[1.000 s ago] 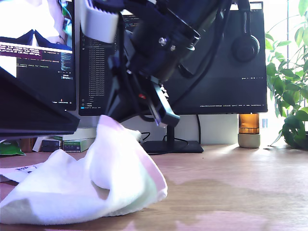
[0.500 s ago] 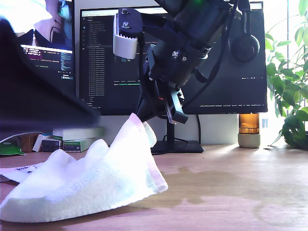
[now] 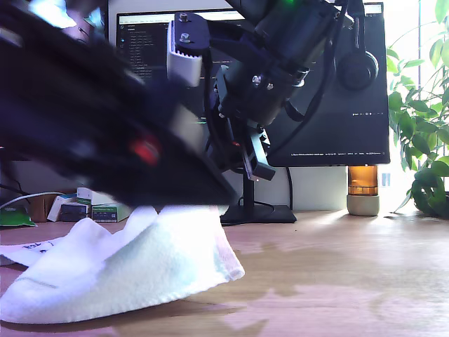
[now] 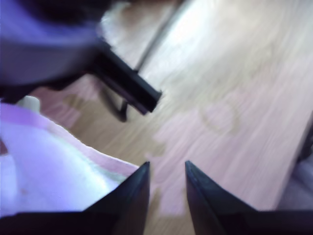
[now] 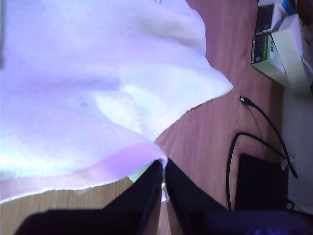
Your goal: Fold the tea towel to a neat square and place it to the right
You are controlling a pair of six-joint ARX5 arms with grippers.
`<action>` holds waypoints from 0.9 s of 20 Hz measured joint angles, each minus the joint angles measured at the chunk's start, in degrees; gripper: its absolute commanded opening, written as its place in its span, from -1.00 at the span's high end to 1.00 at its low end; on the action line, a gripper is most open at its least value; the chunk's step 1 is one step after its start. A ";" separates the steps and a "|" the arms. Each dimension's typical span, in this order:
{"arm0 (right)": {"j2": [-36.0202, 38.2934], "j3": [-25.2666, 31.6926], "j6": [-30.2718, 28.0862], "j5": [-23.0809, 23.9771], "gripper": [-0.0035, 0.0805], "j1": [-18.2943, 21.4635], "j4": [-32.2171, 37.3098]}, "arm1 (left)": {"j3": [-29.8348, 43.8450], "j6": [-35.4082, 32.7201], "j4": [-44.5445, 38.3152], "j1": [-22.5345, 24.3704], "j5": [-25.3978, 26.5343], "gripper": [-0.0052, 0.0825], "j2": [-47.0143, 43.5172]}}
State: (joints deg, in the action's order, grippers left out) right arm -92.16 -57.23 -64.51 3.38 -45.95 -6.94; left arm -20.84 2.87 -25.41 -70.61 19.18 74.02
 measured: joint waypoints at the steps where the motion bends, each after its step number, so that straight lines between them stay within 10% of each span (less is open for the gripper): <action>1: 0.00 0.00 0.00 0.00 0.95 0.31 -0.02 | -0.20 -0.59 -0.02 -1.18 2.60 0.44 2.38; 6: 0.00 0.00 0.00 -0.02 0.95 1.62 0.02 | -0.13 -2.49 -3.65 -2.56 12.48 0.42 10.25; 18: 0.00 0.00 1.51 -0.20 0.95 1.62 -0.31 | -7.39 -11.96 -9.18 0.61 13.33 0.30 22.97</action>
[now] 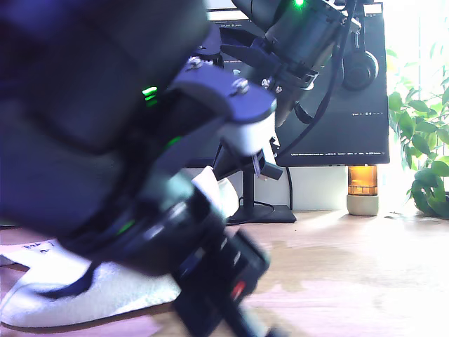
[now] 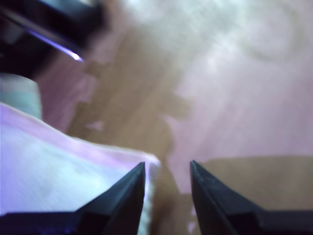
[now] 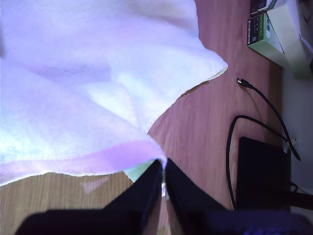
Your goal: Fold the tea towel to a neat square and place it to the right
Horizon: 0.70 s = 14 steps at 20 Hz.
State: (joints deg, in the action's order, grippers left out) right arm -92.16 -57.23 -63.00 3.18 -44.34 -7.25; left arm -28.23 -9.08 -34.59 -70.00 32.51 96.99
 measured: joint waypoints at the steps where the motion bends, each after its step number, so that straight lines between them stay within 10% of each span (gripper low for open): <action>1: 0.00 0.00 0.04 0.00 0.95 0.00 -0.02 | -0.26 0.00 0.07 1.03 -0.02 0.30 0.42; 10: 0.00 0.00 0.20 0.00 0.95 0.00 0.37 | -0.61 0.02 0.79 7.23 -5.49 0.32 1.64; 14: 0.00 0.00 0.20 0.00 0.95 0.00 0.57 | -1.05 0.02 2.12 7.76 -8.44 0.85 1.36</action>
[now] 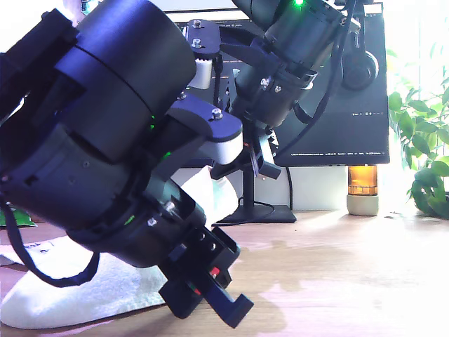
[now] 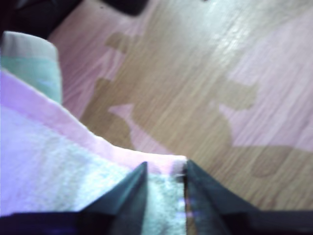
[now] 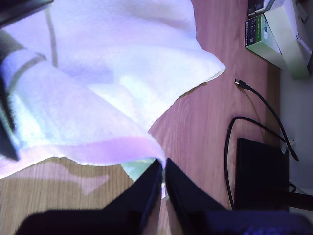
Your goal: Fold the tea towel to a neat square and place it to the right
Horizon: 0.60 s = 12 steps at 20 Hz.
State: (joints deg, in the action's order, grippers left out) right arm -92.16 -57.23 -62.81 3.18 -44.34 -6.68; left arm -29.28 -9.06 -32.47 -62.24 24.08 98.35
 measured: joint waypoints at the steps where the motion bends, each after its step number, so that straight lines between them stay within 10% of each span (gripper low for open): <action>1: 0.00 0.00 0.00 0.00 0.95 0.00 0.02 | -0.17 -0.13 0.48 0.11 -0.87 0.94 -0.04; 12: 0.00 0.00 0.00 0.31 0.95 1.81 0.00 | -3.93 -2.12 12.68 3.89 -10.62 0.94 -2.99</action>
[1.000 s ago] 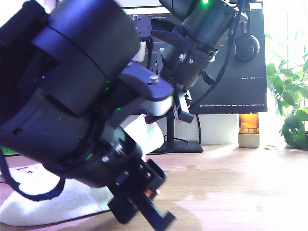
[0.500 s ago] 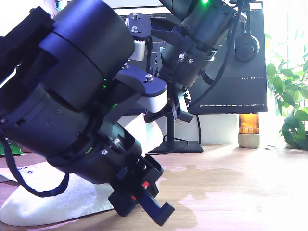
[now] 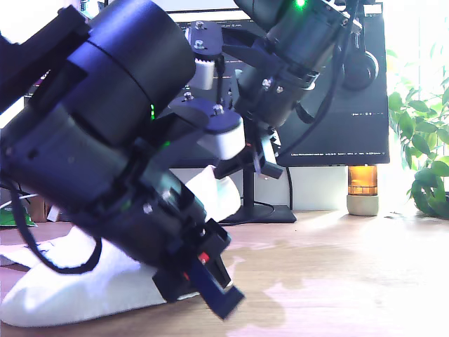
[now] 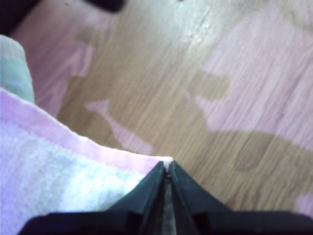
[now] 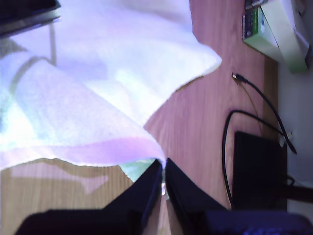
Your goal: Fold the tea towel to a neat square and place it to the right
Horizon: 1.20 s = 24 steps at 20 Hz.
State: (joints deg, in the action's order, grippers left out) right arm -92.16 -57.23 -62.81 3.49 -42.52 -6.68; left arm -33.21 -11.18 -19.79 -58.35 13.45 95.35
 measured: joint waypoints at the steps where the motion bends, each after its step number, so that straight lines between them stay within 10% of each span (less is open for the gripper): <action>1: 0.00 0.00 0.00 0.00 0.95 0.42 0.02 | -1.60 0.24 4.02 0.83 -1.84 0.94 -0.55; 9: -0.24 0.02 0.22 -0.52 0.95 2.69 -1.16 | -14.03 3.65 35.85 6.21 -15.78 0.94 -2.36; 24: -0.55 0.00 5.18 0.09 0.95 5.84 -5.38 | -14.38 4.79 53.48 8.72 -10.95 0.94 -13.81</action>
State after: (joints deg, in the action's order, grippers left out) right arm -92.71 -57.23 -57.63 3.57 -36.69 -12.05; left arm -47.59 -6.39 33.69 -49.63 2.50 81.54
